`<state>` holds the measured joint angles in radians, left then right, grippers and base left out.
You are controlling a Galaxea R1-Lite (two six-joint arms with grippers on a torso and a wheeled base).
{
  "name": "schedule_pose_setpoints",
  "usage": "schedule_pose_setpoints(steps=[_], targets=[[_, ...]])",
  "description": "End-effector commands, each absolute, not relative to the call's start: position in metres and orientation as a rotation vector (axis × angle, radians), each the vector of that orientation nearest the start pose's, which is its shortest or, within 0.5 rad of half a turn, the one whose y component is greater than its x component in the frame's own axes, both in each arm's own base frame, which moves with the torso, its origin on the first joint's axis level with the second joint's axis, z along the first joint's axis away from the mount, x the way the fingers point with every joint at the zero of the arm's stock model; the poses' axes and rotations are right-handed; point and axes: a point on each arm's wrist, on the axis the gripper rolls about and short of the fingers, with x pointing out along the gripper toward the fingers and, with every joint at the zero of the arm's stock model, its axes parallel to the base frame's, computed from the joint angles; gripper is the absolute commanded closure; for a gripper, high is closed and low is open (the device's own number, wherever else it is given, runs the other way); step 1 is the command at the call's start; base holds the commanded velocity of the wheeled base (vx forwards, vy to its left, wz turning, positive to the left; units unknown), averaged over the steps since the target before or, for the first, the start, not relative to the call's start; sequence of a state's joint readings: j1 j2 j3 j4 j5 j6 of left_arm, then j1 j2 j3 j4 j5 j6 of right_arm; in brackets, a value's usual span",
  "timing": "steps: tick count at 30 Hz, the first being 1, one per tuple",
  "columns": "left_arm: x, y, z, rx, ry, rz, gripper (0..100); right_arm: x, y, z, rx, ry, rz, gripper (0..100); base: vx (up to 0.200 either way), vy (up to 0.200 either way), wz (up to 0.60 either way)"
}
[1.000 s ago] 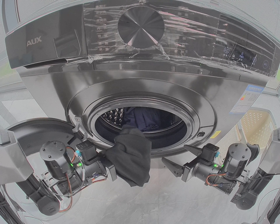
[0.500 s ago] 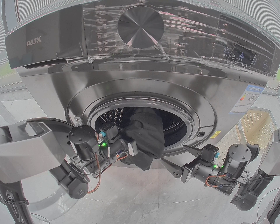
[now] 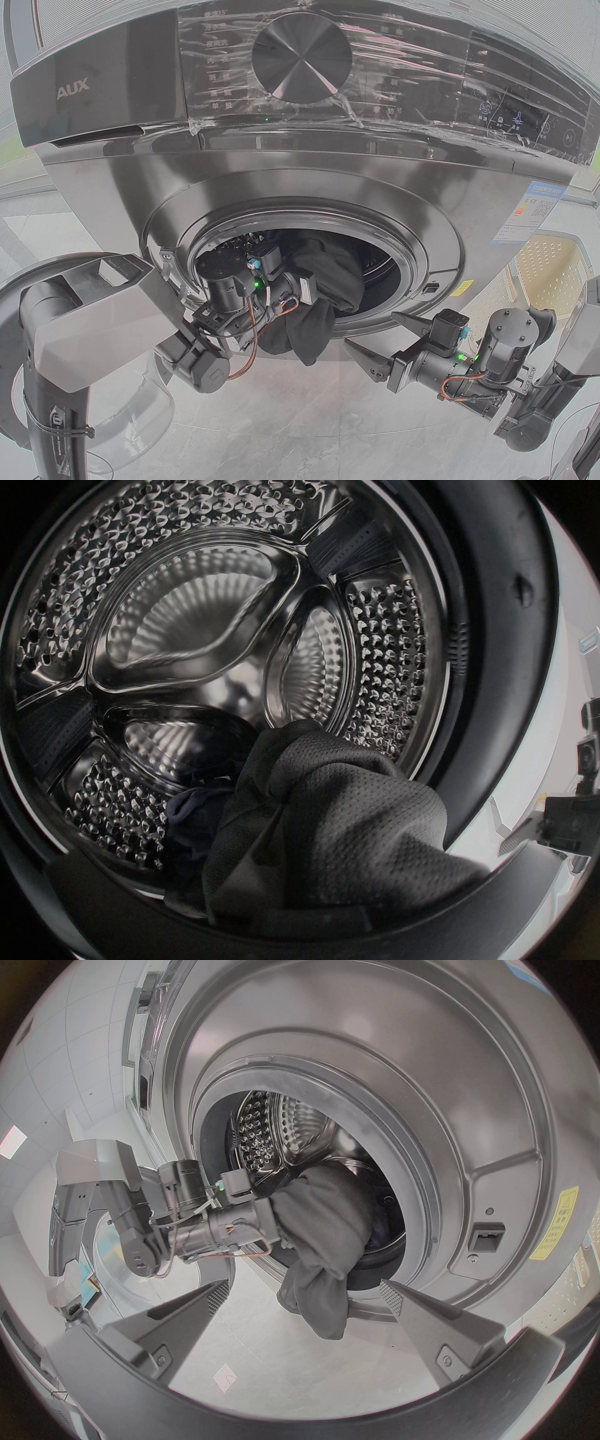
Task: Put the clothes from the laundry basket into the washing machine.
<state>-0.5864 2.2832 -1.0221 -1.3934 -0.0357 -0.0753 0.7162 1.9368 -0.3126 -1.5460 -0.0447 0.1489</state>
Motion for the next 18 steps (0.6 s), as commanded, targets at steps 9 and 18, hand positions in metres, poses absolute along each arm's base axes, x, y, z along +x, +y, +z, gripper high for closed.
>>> schedule_pose_setpoints(steps=[9,18], targets=[[0.424,-0.251,0.097,-0.174,-0.157,-0.502,100,0.210,0.181,0.090,0.108,0.137,0.662,0,0.000,0.000,0.00],[0.444,-0.244,0.116,-0.206,-0.184,-0.426,100,0.210,0.182,0.090,0.108,0.137,0.665,0,0.000,0.000,0.00]])
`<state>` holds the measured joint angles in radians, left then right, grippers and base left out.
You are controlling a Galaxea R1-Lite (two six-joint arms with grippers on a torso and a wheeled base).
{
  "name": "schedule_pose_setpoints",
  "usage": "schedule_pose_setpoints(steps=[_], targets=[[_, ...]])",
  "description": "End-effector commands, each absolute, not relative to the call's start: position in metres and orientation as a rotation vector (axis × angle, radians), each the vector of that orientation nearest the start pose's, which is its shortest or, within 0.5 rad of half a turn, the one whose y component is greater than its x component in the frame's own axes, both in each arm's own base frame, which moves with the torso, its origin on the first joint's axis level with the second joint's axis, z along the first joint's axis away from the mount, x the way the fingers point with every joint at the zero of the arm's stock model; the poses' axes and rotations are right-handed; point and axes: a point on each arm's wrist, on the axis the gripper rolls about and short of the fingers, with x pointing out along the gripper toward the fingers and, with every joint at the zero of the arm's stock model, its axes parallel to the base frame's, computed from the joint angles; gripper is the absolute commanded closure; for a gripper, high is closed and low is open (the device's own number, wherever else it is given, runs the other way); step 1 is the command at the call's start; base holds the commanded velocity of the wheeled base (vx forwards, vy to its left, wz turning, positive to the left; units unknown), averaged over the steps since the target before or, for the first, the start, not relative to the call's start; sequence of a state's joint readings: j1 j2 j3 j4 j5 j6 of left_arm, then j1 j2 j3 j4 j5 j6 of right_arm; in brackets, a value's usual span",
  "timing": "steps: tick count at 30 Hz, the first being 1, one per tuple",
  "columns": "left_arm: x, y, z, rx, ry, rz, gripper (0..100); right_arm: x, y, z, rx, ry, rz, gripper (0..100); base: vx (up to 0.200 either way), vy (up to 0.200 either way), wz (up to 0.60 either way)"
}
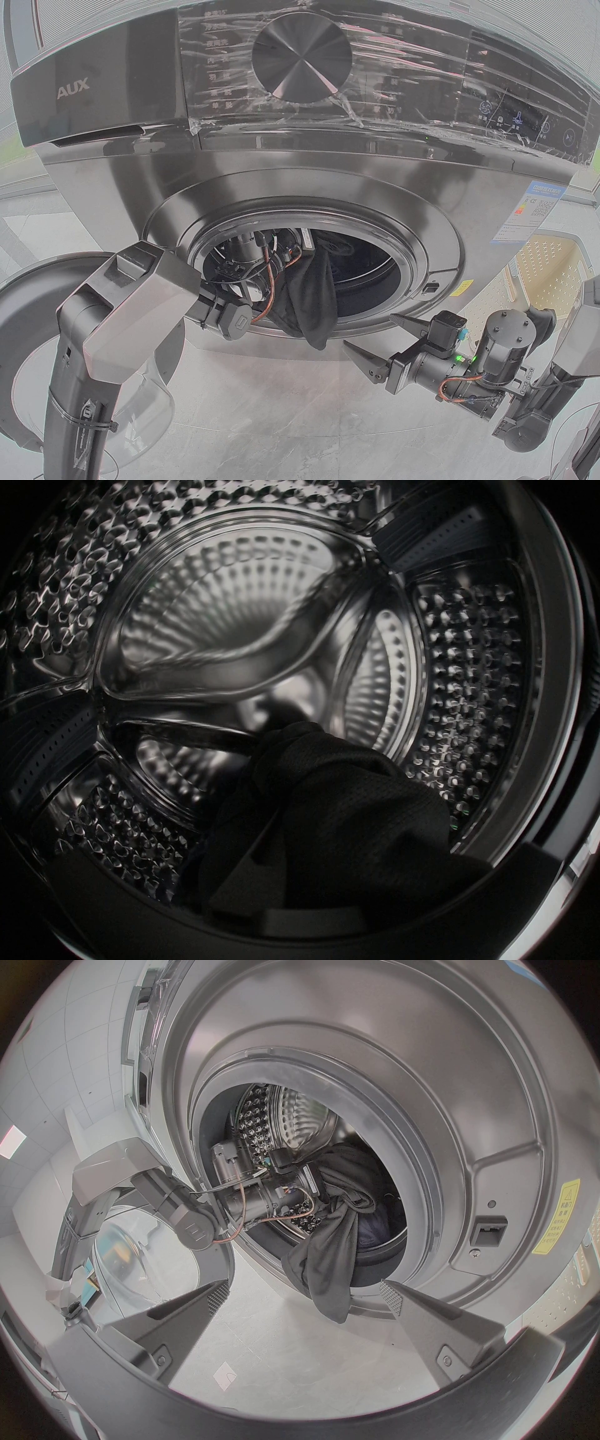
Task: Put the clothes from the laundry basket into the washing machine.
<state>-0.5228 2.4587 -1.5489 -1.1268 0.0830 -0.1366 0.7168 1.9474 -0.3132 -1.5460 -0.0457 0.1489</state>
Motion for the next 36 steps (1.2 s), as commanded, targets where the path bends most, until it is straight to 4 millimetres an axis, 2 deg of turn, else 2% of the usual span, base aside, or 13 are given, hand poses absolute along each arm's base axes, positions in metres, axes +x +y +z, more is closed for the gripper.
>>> schedule_pose_setpoints(steps=[1,2,3,5,13,17,26,27,32,34,36], targets=[[0.444,-0.244,0.115,-0.206,-0.182,-0.424,100,0.210,0.182,0.090,0.108,0.137,0.665,0,0.000,0.000,0.00],[0.443,-0.244,0.115,-0.205,-0.178,-0.425,100,0.210,0.182,0.090,0.108,0.137,0.665,0,0.000,0.000,0.00],[0.443,-0.245,0.114,-0.206,-0.175,-0.427,0,0.209,0.182,0.090,0.108,0.137,0.666,0,0.000,0.000,0.00],[0.442,-0.246,0.114,-0.210,-0.172,-0.430,0,0.209,0.182,0.090,0.108,0.137,0.668,0,0.000,0.000,0.00],[0.415,-0.244,0.091,-0.165,0.081,-0.451,0,0.208,0.183,0.090,0.108,0.137,0.671,0,0.000,0.000,0.00],[0.412,-0.242,0.077,-0.131,0.157,-0.444,0,0.208,0.183,0.089,0.107,0.139,0.672,0,0.000,0.000,0.00],[0.418,-0.247,0.060,-0.100,0.189,-0.446,0,0.209,0.184,0.088,0.105,0.143,0.672,0,0.000,0.000,0.00],[0.419,-0.247,0.059,-0.100,0.189,-0.445,100,0.209,0.184,0.088,0.105,0.143,0.672,0,0.000,0.000,0.00],[0.424,-0.250,0.052,-0.094,0.192,-0.443,100,0.207,0.186,0.088,0.105,0.142,0.683,0,0.000,0.000,0.00],[0.426,-0.252,0.054,-0.100,0.180,-0.446,100,0.207,0.186,0.088,0.105,0.142,0.683,0,0.000,0.000,0.00],[0.432,-0.255,0.065,-0.121,0.133,-0.450,100,0.206,0.187,0.088,0.106,0.141,0.685,0,0.000,0.000,0.00]])
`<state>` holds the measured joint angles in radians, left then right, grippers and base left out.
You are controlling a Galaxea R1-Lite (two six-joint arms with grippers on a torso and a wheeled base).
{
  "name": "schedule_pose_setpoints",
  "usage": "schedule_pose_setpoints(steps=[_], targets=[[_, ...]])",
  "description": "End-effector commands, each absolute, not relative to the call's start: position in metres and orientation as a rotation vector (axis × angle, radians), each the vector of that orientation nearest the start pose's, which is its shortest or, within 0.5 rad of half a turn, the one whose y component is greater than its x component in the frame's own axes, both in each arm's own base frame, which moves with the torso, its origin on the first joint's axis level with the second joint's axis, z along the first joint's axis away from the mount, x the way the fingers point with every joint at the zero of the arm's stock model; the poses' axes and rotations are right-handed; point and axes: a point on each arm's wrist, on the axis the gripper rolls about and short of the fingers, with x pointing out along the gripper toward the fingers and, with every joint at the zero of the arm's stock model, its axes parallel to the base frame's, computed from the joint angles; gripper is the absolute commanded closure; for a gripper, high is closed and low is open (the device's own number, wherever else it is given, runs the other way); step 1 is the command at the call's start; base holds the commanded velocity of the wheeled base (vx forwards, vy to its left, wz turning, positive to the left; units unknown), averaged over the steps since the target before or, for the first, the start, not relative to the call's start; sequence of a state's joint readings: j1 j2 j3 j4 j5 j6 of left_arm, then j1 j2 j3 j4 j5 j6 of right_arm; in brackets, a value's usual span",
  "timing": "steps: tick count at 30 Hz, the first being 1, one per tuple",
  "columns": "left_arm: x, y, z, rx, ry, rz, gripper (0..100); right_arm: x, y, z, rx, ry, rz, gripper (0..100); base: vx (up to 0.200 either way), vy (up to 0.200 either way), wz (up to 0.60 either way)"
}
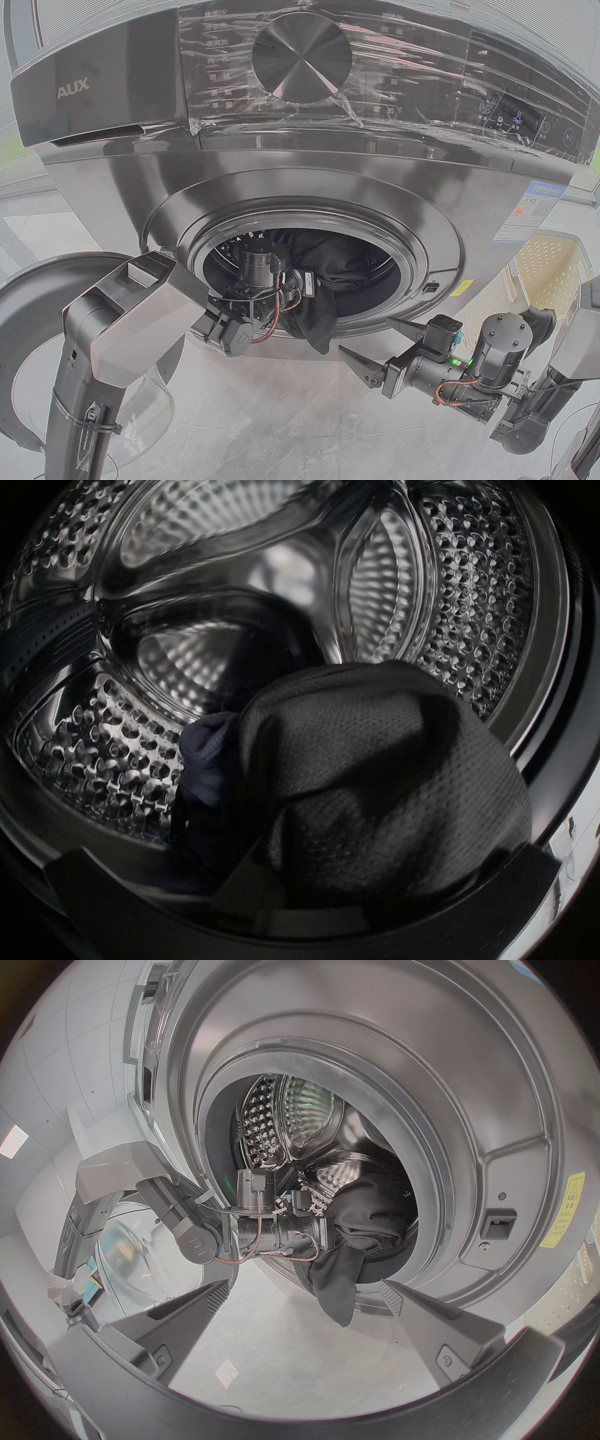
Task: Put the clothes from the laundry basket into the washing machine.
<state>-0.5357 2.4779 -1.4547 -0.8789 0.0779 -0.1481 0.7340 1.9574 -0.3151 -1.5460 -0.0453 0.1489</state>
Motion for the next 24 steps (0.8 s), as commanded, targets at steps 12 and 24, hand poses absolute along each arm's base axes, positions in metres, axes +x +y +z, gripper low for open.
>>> schedule_pose_setpoints(steps=[12,24], targets=[[0.468,-0.269,0.105,-0.272,-0.105,-0.375,100,0.208,0.187,0.090,0.111,0.131,0.684,0,0.000,0.000,0.00],[0.479,-0.273,0.108,-0.289,-0.156,-0.372,100,0.207,0.187,0.093,0.112,0.122,0.685,0,0.000,0.000,0.00]])
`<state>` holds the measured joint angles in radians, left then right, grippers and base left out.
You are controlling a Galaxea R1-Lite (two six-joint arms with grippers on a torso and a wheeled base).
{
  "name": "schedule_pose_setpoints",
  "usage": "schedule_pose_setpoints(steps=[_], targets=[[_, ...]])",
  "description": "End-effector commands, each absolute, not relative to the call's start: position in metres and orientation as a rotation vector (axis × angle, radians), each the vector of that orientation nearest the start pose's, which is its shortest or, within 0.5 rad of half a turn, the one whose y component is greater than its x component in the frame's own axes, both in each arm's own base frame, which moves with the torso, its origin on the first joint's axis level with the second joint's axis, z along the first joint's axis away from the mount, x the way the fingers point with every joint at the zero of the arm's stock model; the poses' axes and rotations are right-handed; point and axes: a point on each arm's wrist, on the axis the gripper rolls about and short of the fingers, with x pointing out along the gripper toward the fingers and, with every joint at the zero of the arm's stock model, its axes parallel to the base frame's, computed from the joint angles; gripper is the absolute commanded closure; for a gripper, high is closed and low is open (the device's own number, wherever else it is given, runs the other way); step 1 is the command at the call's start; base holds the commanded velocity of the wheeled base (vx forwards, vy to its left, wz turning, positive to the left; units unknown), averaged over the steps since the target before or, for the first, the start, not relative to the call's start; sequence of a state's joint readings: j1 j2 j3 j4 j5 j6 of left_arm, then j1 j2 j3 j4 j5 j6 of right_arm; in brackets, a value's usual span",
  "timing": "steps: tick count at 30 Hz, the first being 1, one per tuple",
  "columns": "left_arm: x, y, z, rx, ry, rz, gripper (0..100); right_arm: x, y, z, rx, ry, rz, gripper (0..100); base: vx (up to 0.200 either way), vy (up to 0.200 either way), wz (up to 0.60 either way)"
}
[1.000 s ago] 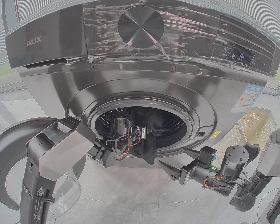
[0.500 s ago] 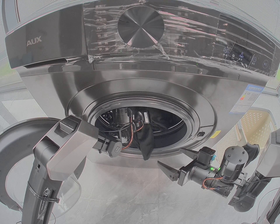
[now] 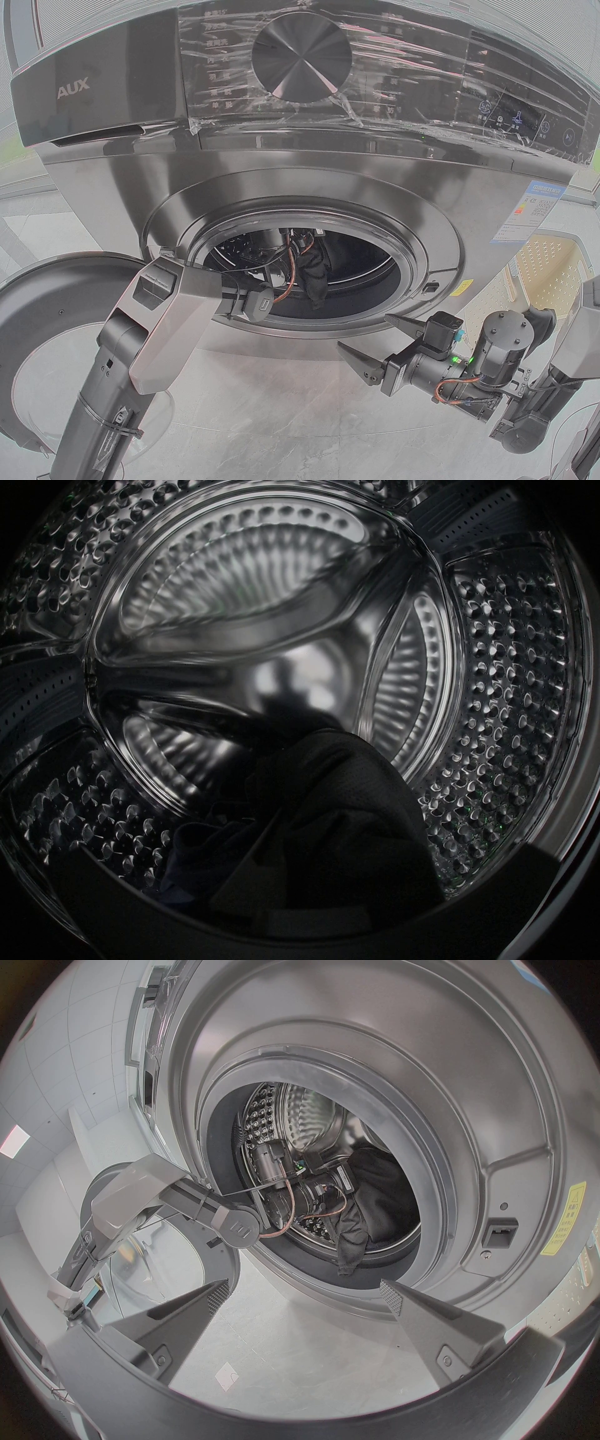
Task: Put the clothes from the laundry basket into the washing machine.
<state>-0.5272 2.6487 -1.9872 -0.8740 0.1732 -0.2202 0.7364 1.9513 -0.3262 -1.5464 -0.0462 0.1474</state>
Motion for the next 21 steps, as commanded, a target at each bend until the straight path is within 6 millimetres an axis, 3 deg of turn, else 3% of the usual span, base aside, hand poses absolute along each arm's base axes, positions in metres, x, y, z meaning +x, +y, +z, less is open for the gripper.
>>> schedule_pose_setpoints(steps=[1,5,6,9,13,21], targets=[[0.478,-0.273,0.108,-0.290,-0.159,-0.372,100,0.207,0.187,0.093,0.112,0.122,0.685,0,0.000,0.000,0.00],[0.479,-0.271,0.110,-0.288,-0.155,-0.366,100,0.207,0.187,0.092,0.111,0.123,0.685,0,0.000,0.000,0.00],[0.477,-0.270,0.107,-0.279,-0.132,-0.363,0,0.207,0.187,0.093,0.112,0.122,0.685,0,0.000,0.000,0.00],[0.463,-0.270,0.105,-0.248,-0.053,-0.372,0,0.207,0.187,0.093,0.111,0.123,0.683,0,0.000,0.000,0.00],[0.448,-0.265,0.088,-0.187,0.107,-0.387,0,0.208,0.187,0.092,0.112,0.125,0.684,0,0.000,0.000,0.00],[0.446,-0.264,0.052,-0.149,0.204,-0.407,0,0.207,0.188,0.091,0.112,0.127,0.686,0,0.000,0.000,0.00]])
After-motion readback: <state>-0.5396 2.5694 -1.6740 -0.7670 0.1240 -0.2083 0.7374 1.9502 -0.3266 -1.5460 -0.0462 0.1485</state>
